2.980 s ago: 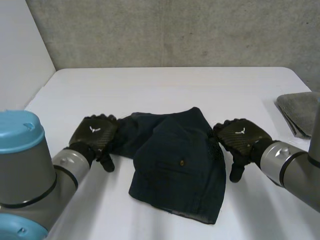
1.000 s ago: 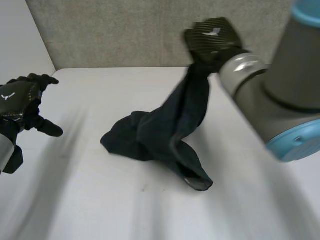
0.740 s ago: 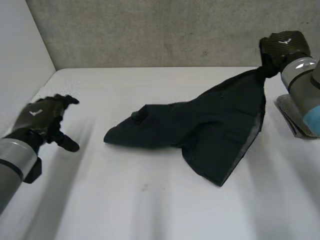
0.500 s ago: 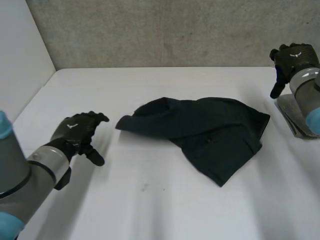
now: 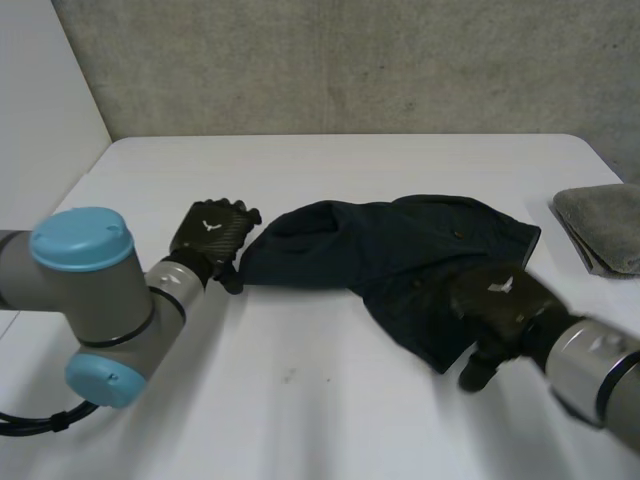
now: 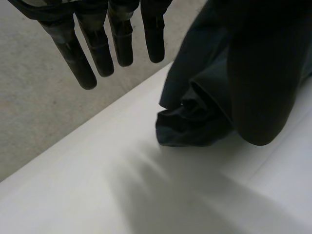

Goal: Fold the laundry.

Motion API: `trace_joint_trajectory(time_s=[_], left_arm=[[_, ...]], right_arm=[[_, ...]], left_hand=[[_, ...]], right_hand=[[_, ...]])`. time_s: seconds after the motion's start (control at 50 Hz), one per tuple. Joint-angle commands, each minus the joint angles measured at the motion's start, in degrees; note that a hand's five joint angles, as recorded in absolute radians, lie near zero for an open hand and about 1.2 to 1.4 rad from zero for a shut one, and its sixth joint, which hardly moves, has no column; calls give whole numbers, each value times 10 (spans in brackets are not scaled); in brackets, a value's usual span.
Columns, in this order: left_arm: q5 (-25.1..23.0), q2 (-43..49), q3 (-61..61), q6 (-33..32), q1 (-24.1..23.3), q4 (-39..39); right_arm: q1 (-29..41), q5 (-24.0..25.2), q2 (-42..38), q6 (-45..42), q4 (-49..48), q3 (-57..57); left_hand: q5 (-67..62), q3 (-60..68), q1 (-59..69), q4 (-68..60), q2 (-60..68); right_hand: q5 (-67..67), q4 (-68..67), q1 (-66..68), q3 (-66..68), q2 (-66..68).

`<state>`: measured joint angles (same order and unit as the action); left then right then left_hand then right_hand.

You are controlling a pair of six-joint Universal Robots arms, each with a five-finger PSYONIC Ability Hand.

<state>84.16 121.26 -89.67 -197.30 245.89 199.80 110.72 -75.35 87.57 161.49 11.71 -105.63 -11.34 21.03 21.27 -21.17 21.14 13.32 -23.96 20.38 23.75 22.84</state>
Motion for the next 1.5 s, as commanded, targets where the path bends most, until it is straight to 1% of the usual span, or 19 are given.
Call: trace_joint_trajectory(time_s=[0.02, 0.1, 0.18, 0.28, 0.34, 0.36, 0.48, 0.58, 0.7, 0.78, 0.8, 0.86, 0.88, 0.96, 1.08, 1.16, 1.28, 1.4, 1.5], left_arm=[[0, 47, 41, -1, -8, -5], [1, 59, 64, -6, -10, -5], [0, 72, 86, -9, -18, -5], [0, 89, 106, -9, -22, -6], [1, 93, 107, -9, -25, -6], [1, 93, 108, -9, -29, -6], [7, 90, 111, -7, -30, -6], [10, 81, 111, -6, -30, -7], [20, 18, 100, -7, -27, -27], [36, -40, 91, -7, -23, -47], [38, -54, 89, -8, -22, -52], [43, -115, 81, -8, -13, -77], [43, -130, 80, -7, -9, -83], [44, -212, 76, -4, 3, -118], [44, -355, 86, 3, 3, -170], [45, -417, 109, 9, 1, -178], [45, -450, 134, 19, 2, -213], [46, -411, 128, 20, 4, -234], [48, -322, 134, 25, 6, -234]], right_arm=[[34, -16, -79, 37, -121, -37], [35, -45, -115, 30, -161, -37], [34, -80, -144, 28, -209, -34], [35, -105, -166, 13, -258, -38], [40, -117, -177, -13, -281, -40], [41, -119, -179, -21, -284, -40], [42, -127, -194, -57, -303, -34], [36, -130, -211, -64, -309, -20], [32, -129, -183, -62, -304, -12], [26, -126, -89, -63, -274, 7], [15, -124, -52, -65, -244, 23], [-14, -120, -6, -68, -187, 61], [-31, -115, 17, -69, -143, 91], [-66, -84, 63, -67, -42, 174], [-102, -39, 128, -55, 41, 310], [-103, -35, 142, -32, 59, 372], [-103, -30, 142, -15, 95, 415], [-104, -26, 119, -14, 106, 408], [-96, -24, 14, -13, 101, 408]], left_hand=[[-50, 53, 51, -52, 52], [-87, 90, 88, -89, 89], [-200, 203, 200, -201, 202], [-433, 436, 434, -435, 435], [-511, 514, 512, -513, 513], [-586, 589, 587, -588, 588], [-587, 590, 587, -588, 589], [-587, 590, 587, -588, 589], [-587, 590, 587, -588, 589], [-587, 590, 587, -588, 589], [-587, 590, 587, -588, 589], [-587, 590, 587, -588, 589], [-587, 590, 587, -588, 589], [-587, 590, 587, -588, 589], [-587, 590, 587, -588, 589], [-587, 590, 587, -588, 589], [-587, 590, 587, -588, 589], [-587, 590, 587, -588, 589], [-587, 590, 587, -588, 589]], right_hand=[[49, -43, 79, 45, 54], [48, -41, 77, 43, 52], [49, -43, 79, 45, 54], [64, -58, 94, 60, 69], [96, -90, 126, 92, 101], [111, -105, 141, 107, 116], [317, -310, 346, 312, 321], [566, -560, 596, 562, 571], [567, -560, 596, 562, 572], [567, -560, 596, 562, 572], [567, -560, 596, 562, 572], [567, -560, 596, 562, 572], [567, -560, 596, 562, 572], [567, -560, 596, 562, 572], [567, -560, 596, 562, 572], [567, -560, 596, 562, 572], [567, -560, 596, 562, 572], [567, -560, 596, 562, 572], [567, -560, 596, 562, 572]])
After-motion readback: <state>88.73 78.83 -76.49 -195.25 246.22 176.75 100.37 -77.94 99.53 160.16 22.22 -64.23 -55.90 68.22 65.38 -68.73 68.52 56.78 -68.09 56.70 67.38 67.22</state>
